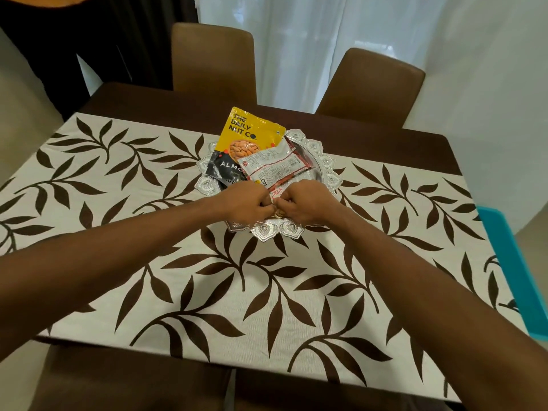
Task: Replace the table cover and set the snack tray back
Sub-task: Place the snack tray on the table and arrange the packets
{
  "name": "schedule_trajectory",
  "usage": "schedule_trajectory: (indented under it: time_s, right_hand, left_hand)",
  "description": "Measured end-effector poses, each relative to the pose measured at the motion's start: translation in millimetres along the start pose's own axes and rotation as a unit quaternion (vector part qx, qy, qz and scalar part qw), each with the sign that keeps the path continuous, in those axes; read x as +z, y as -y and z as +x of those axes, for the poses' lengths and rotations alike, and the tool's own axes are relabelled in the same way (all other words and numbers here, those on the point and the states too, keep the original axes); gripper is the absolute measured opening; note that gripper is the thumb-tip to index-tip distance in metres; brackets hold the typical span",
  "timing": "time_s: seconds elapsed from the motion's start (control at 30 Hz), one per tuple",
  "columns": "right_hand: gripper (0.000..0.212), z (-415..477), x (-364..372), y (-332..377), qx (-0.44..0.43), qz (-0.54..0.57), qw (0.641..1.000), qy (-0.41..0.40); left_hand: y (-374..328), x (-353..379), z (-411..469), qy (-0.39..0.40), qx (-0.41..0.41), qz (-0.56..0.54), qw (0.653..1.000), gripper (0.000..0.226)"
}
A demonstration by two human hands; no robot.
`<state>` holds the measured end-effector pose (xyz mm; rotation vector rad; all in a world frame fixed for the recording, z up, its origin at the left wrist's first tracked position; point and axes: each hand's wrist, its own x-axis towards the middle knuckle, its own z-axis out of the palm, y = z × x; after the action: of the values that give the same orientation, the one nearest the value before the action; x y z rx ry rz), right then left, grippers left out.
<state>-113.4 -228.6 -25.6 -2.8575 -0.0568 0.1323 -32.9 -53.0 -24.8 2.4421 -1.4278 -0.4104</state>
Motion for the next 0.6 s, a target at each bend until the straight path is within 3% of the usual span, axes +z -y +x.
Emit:
schedule_trajectory:
  time_s: [0.2, 0.4, 0.47, 0.6]
  right_hand:
    - [0.052, 11.0, -6.2, -1.1, 0.028, 0.104, 0.993, -0.057]
    - [0.058, 20.7, -8.8, 0.2, 0.106, 0.164, 0.971, -0.142]
    - [0.058, 22.0, -11.1, -0.2, 0.127, 0.193, 0.958, -0.169]
    - [0.060, 26.4, -13.3, 5.4, 0.157, 0.237, 0.938, -0.199]
  left_hand:
    - [-1.4, -4.8, 6.6, -0.052, -0.024, -0.147, 0.988, 0.051]
    - [-9.8, -14.2, 10.9, -0.101, -0.097, -0.315, 0.939, 0.048]
    - [-18.5, -17.9, 14.8, -0.135, -0.145, -0.404, 0.893, 0.049]
    - [-32.0, -27.5, 26.8, -0.170, -0.271, -0.595, 0.737, 0.044]
